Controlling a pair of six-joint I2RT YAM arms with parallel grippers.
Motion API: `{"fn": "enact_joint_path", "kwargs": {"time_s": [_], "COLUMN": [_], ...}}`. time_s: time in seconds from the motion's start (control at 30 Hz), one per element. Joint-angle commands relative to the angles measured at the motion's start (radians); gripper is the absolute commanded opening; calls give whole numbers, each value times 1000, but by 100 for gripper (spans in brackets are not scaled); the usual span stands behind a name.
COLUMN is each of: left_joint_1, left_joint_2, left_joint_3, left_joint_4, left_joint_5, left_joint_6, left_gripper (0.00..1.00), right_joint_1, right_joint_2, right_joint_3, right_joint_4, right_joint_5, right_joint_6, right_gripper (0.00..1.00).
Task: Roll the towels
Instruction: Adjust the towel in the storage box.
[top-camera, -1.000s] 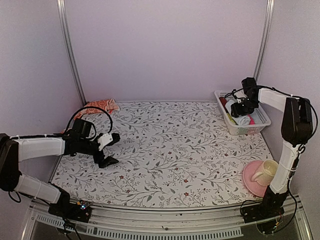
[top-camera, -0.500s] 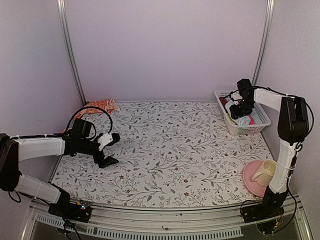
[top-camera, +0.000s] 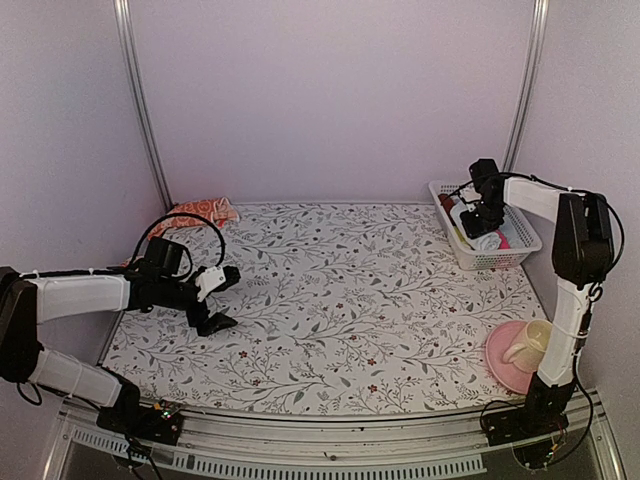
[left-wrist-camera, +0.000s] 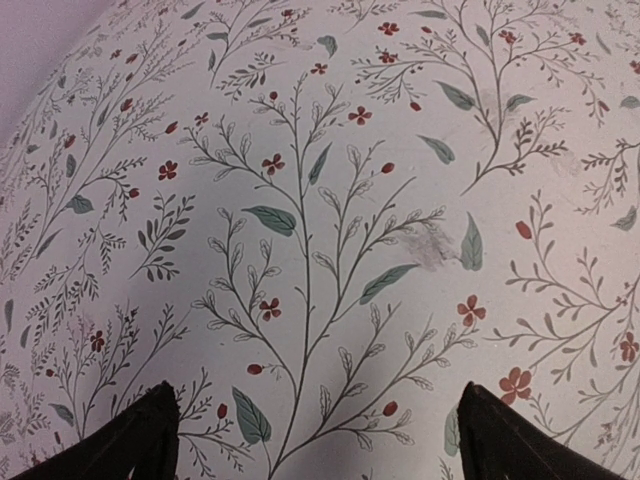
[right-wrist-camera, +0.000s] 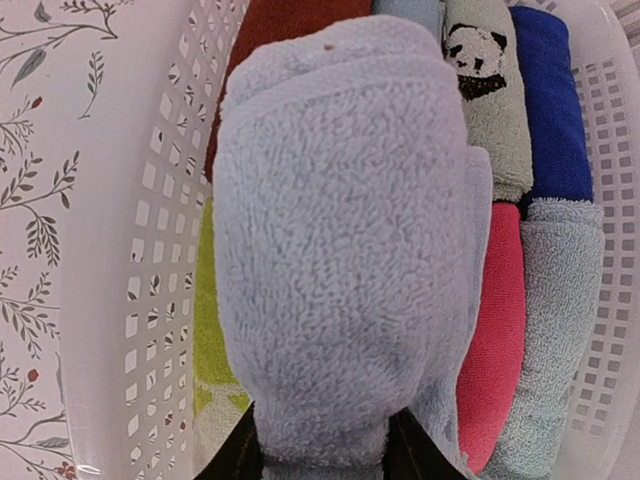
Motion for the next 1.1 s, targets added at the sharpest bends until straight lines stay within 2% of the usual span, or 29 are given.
{"fn": "enact_joint_path", "kwargs": {"time_s": [0.0, 0.33, 0.7, 1.07], "left_joint_1": [11, 10, 10, 11], "left_joint_2": [6, 7, 0, -7], "left_joint_3": [-11, -10, -13, -12], "left_joint_4": [21, 22, 23, 24], "left_joint_5": [0, 0, 3, 11], "left_joint_6": [-3, -3, -3, -3], "left_gripper": [97, 97, 97, 97], "right_joint_1": [1, 2, 2, 7], "right_joint_2": [34, -30, -15, -69], "right_joint_3": [3, 22, 44, -68], "right_joint_4": [-86, -77, -71, 36], "right_joint_5": [-10, -151, -257, -315], "right_joint_6": [16, 42, 98, 218], "right_gripper": [34, 28, 25, 26]}}
